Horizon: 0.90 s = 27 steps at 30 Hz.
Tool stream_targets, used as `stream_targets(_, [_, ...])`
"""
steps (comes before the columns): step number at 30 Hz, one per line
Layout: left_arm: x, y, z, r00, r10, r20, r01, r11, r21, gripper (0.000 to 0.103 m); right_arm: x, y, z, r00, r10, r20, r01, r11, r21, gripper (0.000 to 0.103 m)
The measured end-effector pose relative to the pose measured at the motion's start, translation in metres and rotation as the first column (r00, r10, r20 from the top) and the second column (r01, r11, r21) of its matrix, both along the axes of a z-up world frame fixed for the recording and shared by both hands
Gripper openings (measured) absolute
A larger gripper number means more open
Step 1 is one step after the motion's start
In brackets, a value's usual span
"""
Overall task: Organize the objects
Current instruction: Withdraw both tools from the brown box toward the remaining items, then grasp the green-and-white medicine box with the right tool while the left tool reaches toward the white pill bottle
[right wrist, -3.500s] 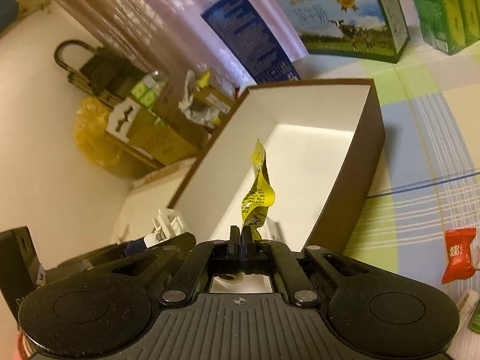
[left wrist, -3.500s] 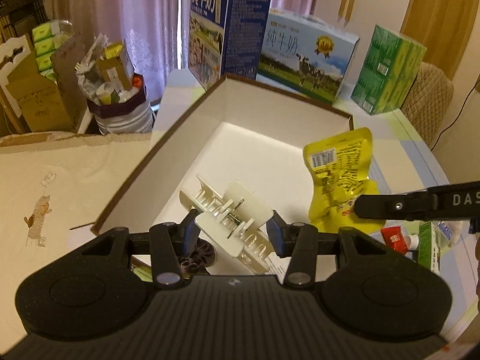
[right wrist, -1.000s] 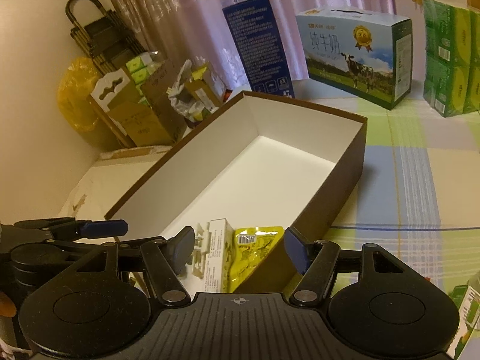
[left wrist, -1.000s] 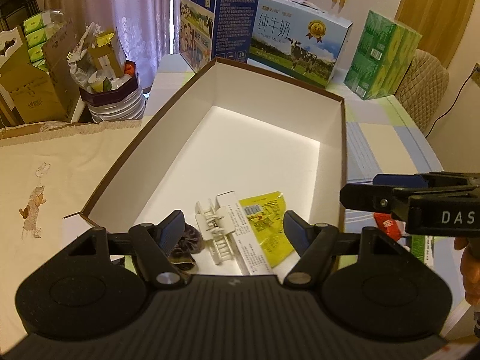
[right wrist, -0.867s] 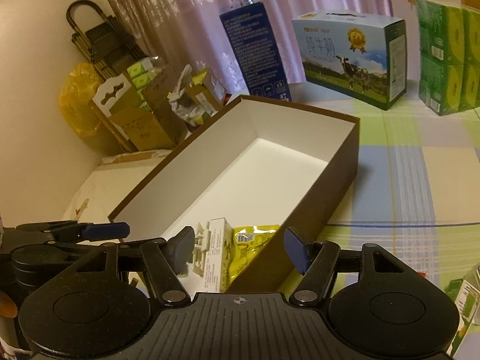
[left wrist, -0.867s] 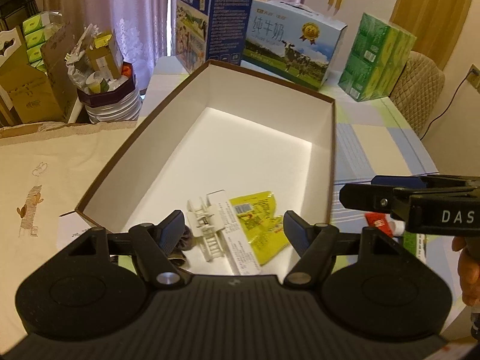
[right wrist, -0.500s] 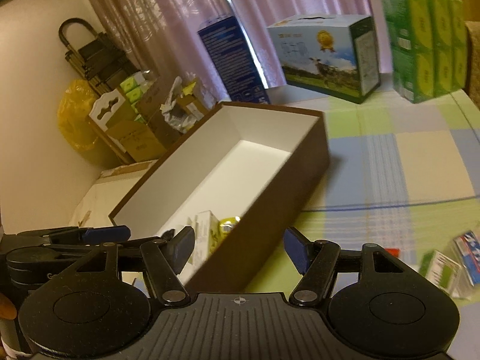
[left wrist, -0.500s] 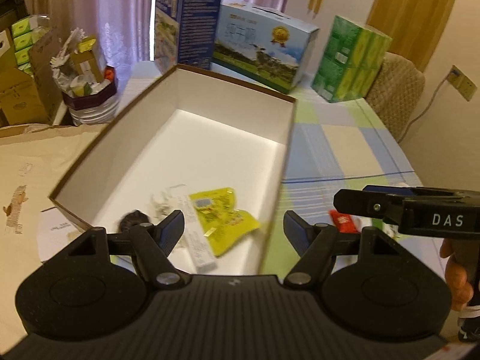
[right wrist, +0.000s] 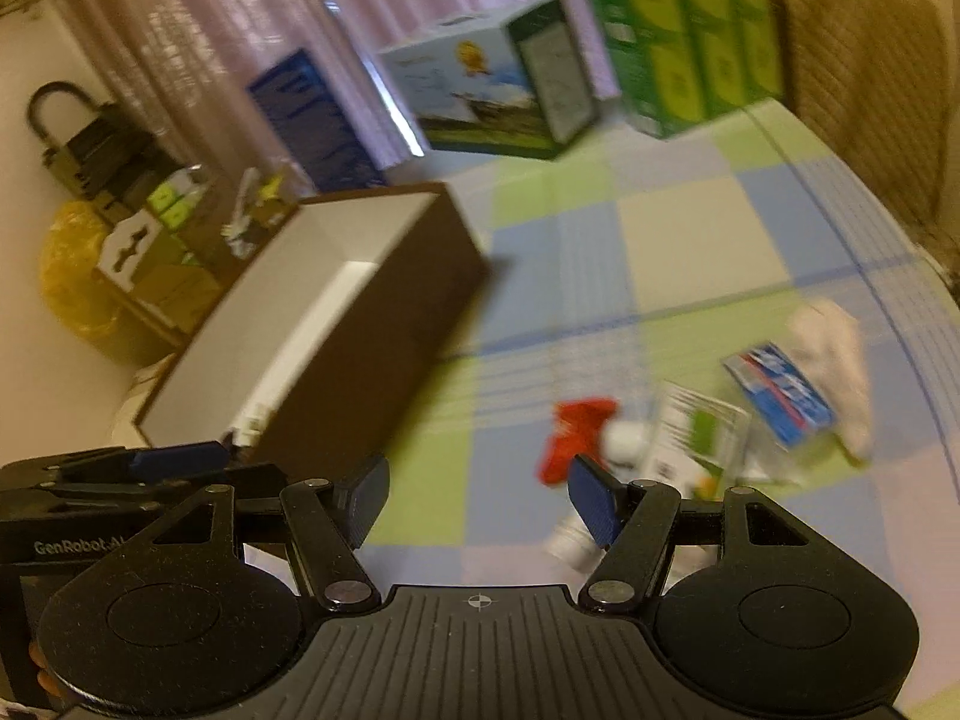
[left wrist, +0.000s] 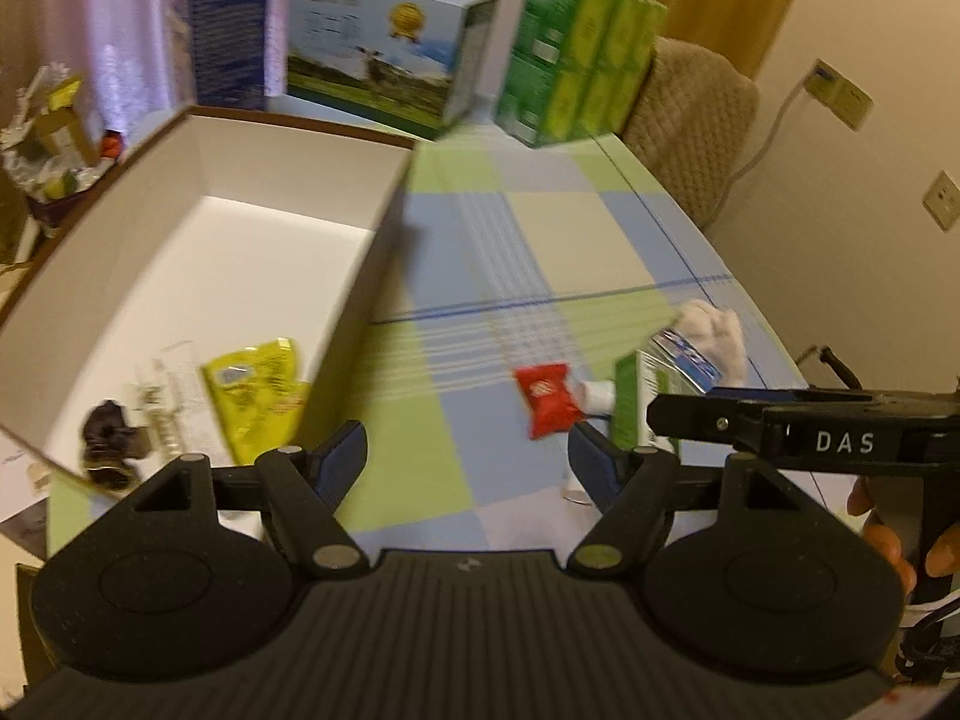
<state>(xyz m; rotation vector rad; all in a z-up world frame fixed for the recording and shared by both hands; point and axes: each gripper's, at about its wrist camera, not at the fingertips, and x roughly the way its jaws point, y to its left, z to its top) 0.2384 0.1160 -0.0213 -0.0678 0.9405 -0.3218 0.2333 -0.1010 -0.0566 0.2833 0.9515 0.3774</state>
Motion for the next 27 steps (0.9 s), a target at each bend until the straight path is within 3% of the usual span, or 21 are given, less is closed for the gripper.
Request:
stream_targets(12, [0.012, -0.054, -0.04, 0.994, -0.068, -0.085, 0.072, 0.997, 0.036, 0.07, -0.015, -0.069, -0.028, 0.982, -0.161, -0.095, 0.155, 0.986, -0.066, 0.063])
stream_targets(27, [0.042, -0.072, -0.089, 0.987, -0.04, -0.158, 0.062, 0.989, 0.135, 0.068, 0.026, -0.053, -0.071, 0.979, -0.155, -0.129, 0.138, 0.981, -0.133, 0.063])
